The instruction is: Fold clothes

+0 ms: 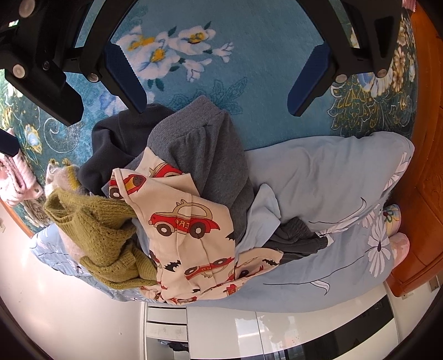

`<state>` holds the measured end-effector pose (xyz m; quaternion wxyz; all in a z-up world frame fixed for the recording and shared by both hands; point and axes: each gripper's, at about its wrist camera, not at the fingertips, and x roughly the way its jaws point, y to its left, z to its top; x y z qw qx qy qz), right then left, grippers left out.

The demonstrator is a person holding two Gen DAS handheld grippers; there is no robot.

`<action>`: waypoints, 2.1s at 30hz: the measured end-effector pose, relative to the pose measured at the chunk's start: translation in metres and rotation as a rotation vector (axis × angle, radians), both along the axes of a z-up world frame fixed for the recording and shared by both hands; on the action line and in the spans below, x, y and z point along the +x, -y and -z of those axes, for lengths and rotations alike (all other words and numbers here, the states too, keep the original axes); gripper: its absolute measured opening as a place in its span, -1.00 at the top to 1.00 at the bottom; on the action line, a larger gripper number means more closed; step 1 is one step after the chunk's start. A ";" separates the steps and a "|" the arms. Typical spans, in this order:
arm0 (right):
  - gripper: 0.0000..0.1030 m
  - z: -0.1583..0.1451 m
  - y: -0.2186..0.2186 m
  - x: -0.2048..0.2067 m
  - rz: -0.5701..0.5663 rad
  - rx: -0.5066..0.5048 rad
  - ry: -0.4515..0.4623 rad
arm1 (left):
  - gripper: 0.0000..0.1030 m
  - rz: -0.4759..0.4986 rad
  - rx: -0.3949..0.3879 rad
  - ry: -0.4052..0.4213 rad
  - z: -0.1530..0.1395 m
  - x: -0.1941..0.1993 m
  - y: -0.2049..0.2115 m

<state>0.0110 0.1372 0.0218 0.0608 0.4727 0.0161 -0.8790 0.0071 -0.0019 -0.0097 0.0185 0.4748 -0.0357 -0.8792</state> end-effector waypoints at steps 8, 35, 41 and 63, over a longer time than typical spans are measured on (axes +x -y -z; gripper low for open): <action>-1.00 0.001 -0.002 0.007 0.001 -0.005 -0.001 | -1.00 -0.007 0.021 0.014 0.003 0.004 0.001; -1.00 0.012 -0.003 0.011 -0.004 -0.008 0.022 | -1.00 0.050 0.028 0.024 0.015 0.007 -0.005; -1.00 0.019 -0.005 0.008 -0.004 -0.014 0.036 | -1.00 0.061 0.011 0.032 0.020 0.002 -0.008; -1.00 0.053 -0.116 0.041 0.186 -0.064 0.091 | -1.00 0.159 -0.050 -0.039 -0.002 -0.090 -0.100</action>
